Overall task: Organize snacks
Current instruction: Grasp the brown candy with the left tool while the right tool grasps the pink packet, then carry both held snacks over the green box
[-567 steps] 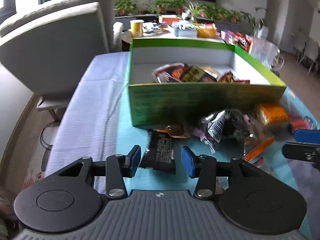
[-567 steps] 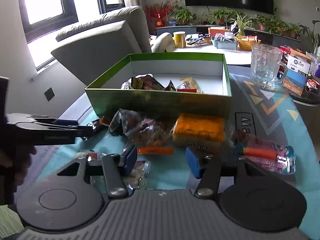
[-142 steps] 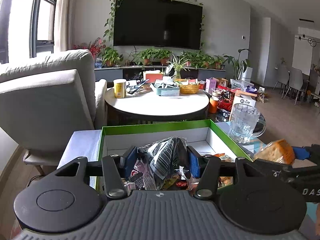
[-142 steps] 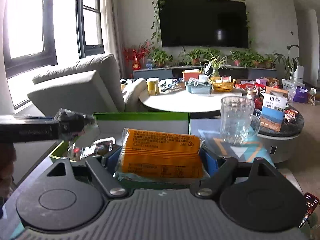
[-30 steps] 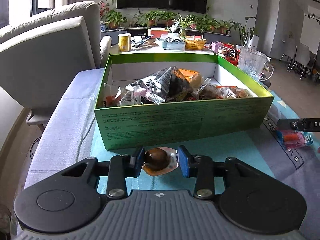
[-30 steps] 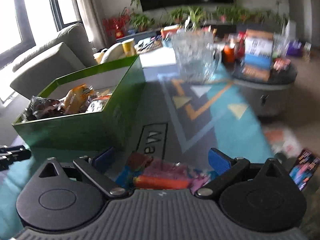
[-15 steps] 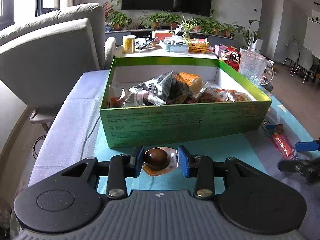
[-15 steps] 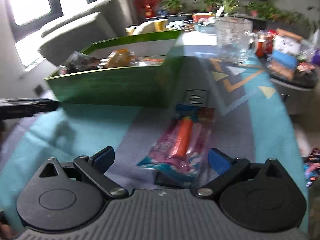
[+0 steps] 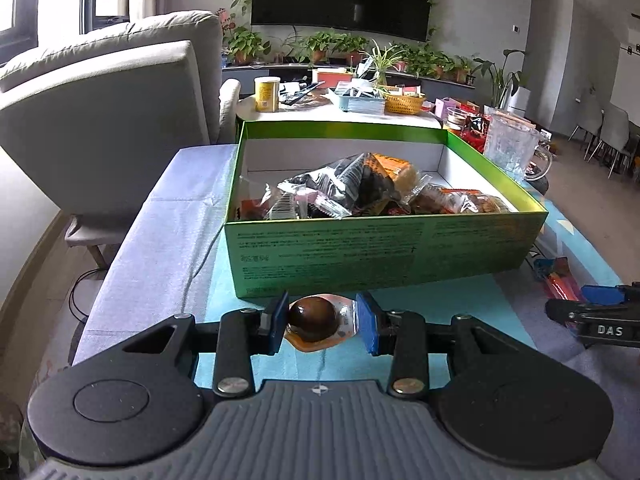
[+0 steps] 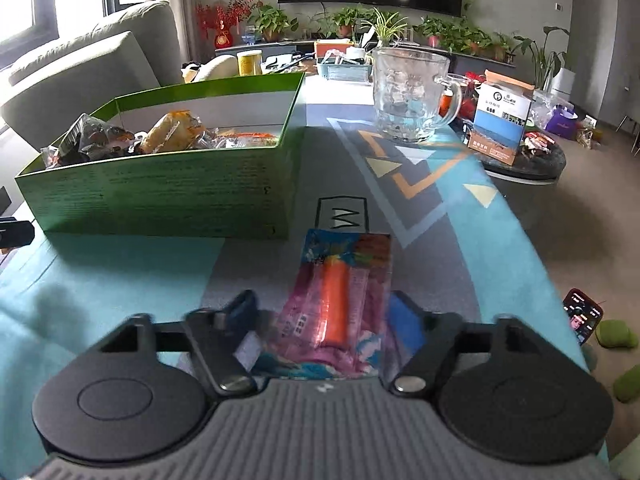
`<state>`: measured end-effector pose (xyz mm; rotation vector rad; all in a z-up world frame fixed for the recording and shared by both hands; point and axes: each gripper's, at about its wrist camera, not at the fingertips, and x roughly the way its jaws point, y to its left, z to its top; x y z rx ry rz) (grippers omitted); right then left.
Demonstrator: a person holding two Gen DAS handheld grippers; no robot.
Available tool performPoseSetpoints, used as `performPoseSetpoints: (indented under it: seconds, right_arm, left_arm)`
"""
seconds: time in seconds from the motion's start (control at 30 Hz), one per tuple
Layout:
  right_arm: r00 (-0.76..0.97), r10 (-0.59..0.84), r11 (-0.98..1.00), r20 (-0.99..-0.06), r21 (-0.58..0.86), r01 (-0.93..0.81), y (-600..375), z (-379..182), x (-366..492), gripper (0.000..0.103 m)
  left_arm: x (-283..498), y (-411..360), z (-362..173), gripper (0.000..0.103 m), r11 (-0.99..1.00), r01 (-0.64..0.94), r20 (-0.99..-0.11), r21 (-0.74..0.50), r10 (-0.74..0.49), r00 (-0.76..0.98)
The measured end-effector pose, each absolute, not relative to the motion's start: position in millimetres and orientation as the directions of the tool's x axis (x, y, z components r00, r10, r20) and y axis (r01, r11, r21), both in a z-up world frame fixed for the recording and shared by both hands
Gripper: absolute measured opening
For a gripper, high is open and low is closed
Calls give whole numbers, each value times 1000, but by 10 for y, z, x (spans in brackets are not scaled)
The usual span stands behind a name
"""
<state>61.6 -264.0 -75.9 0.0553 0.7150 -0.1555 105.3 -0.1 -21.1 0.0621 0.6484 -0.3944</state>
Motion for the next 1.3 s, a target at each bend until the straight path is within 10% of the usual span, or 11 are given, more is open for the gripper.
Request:
performPoseSetpoints:
  seconds: [0.2,0.83,1.3]
  right_arm:
    - [768,-87,980,-634,82,179,-2722,-633,556,52]
    - [892,13,978,-453,191,83,-2670,-41,569,52]
    - [912,88,980,-399,197,-9,-2492,100,848,52]
  left_arm:
    - [1017,28,-90,34,921,385,-568,-60,-349,745]
    - [1112,-78,389,35,907,419,-434,-35,-391,812]
    - [1431,-355,217,35,885,465,-489,-36,-421,764]
